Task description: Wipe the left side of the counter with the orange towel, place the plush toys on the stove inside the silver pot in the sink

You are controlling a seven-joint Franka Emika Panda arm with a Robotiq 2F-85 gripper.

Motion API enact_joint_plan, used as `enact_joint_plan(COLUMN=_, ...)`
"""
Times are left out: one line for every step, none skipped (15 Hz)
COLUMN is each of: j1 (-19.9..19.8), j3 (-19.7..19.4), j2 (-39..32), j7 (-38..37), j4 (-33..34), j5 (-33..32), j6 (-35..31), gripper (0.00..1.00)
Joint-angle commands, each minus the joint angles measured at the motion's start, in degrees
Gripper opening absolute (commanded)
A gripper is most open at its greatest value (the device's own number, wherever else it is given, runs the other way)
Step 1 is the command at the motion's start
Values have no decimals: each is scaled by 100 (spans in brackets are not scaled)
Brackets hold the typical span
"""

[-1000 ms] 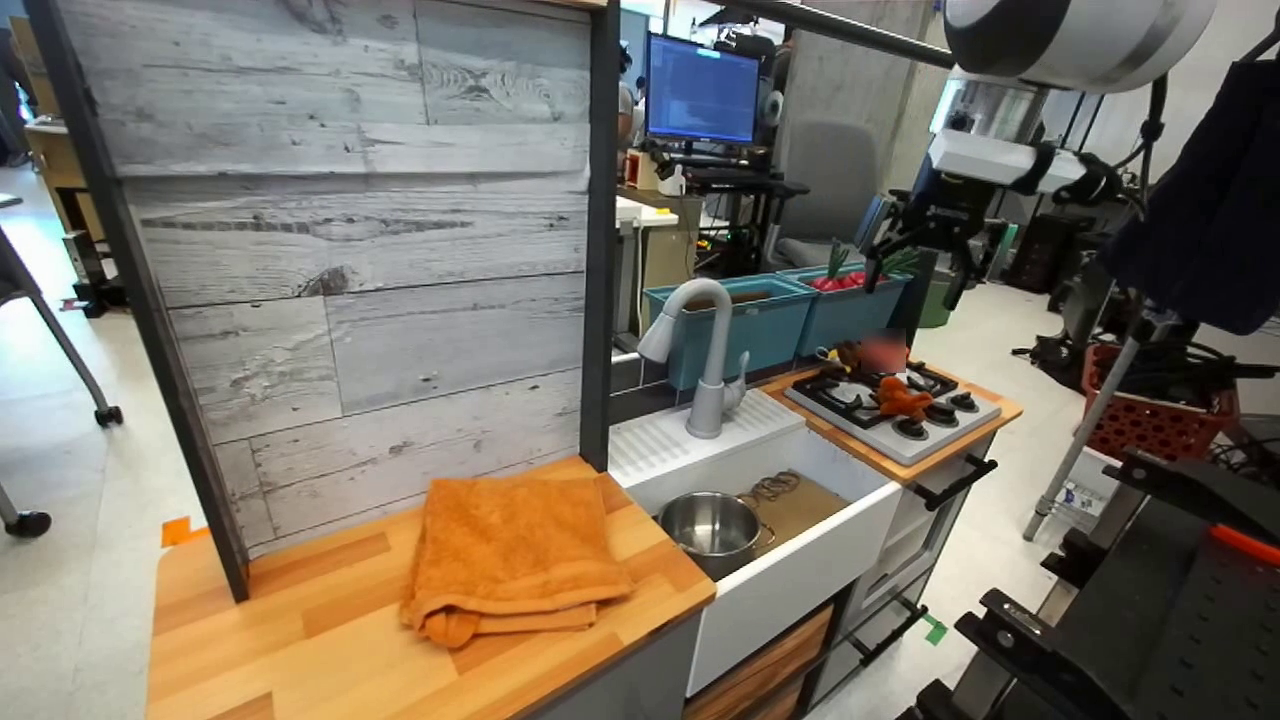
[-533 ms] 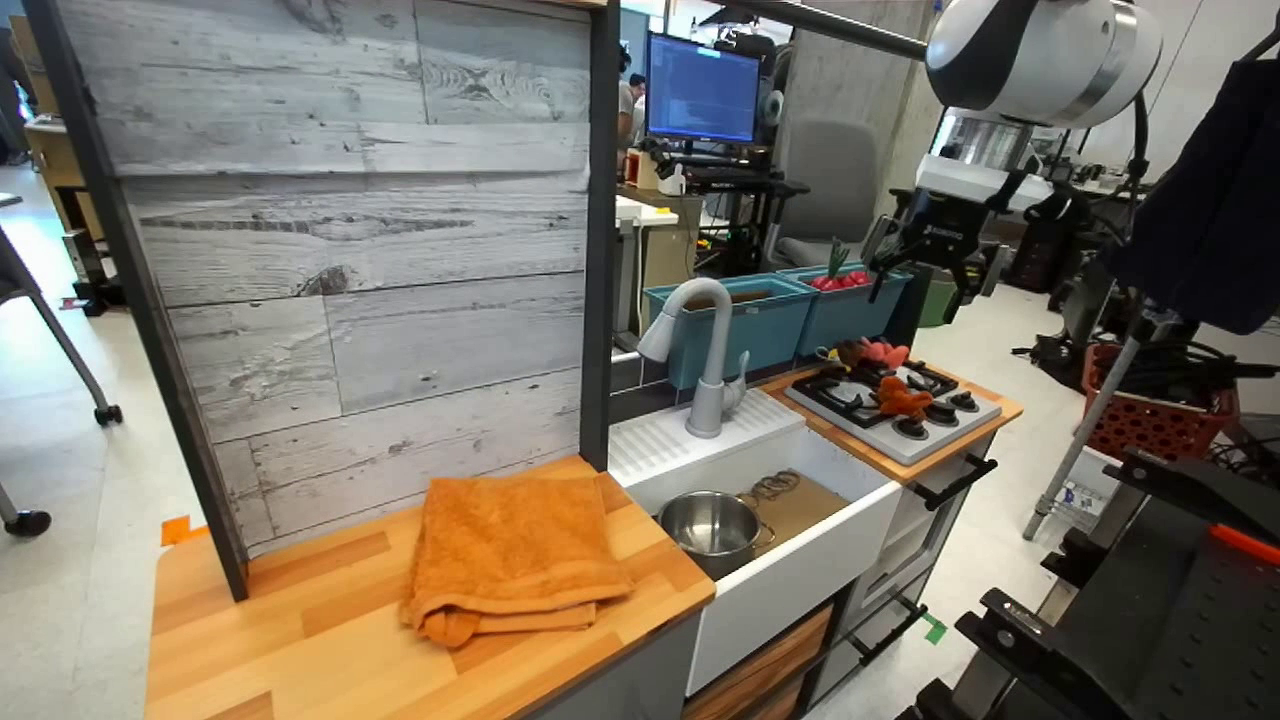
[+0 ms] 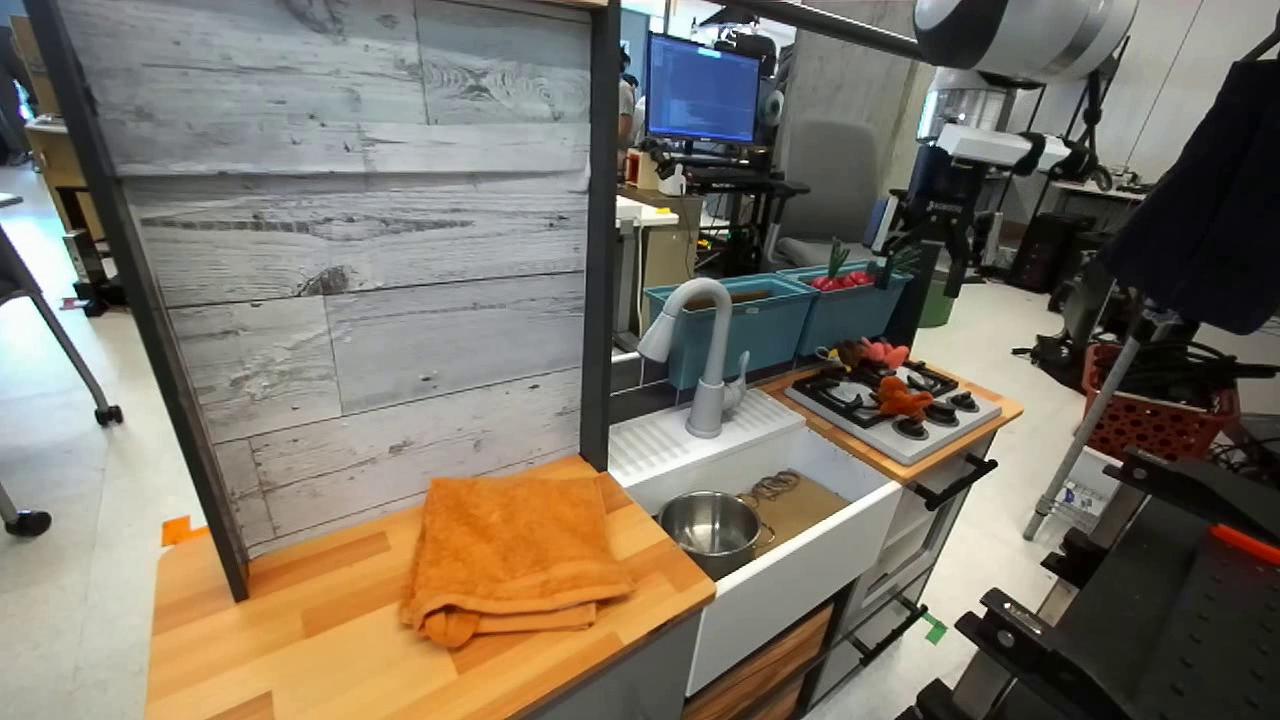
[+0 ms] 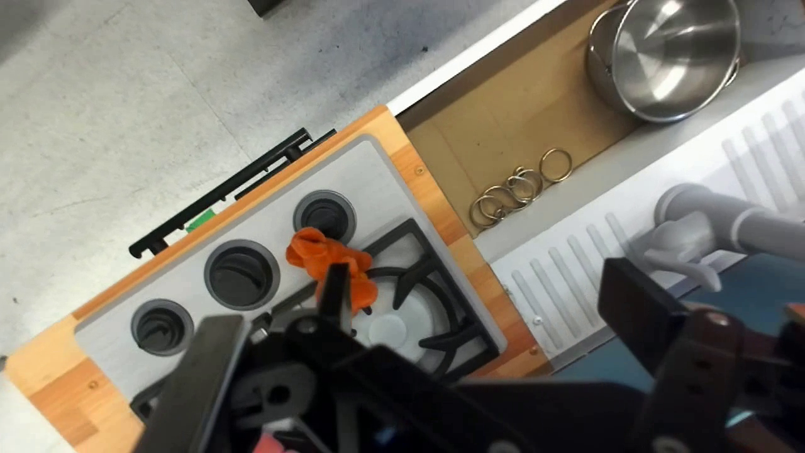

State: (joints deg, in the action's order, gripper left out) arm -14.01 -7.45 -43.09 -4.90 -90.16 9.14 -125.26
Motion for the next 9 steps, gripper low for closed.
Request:
enact_joint_plan(j1=-44, j3=57, j2=-94, j7=187, j4=281, j5=-9, j6=362, gripper=100)
enact_joint_plan(j1=-52, j3=96, j2=-170, j7=293, j4=505, j5=-10, j6=646, gripper=100)
enact_joint_plan(j1=-53, j3=120, j2=-229, j7=335, j4=657, j5=-11, j6=784, gripper=100)
enact_joint_plan(j1=-53, j3=135, j2=-273, j7=352, j4=740, j5=-11, j6=848, gripper=100)
enact_joint_plan(j1=128, j3=-31, j2=-271, j7=375, j4=684, j5=-352, j6=410, gripper=100)
enact_joint_plan(j1=179, j3=-84, j2=-352, j7=591, j4=803, j5=-680, j6=586, gripper=100)
enact_joint_plan(j1=164, j3=-91, j2=-436, j7=738, j4=898, j5=-890, j6=688, gripper=100)
enact_joint_plan(j1=157, j3=-95, j2=-519, j7=904, j4=992, j5=-1086, j6=742, gripper=100)
enact_joint_plan(j1=148, j3=-106, j2=-630, j7=1072, j4=1088, j5=-1278, j6=598, gripper=100)
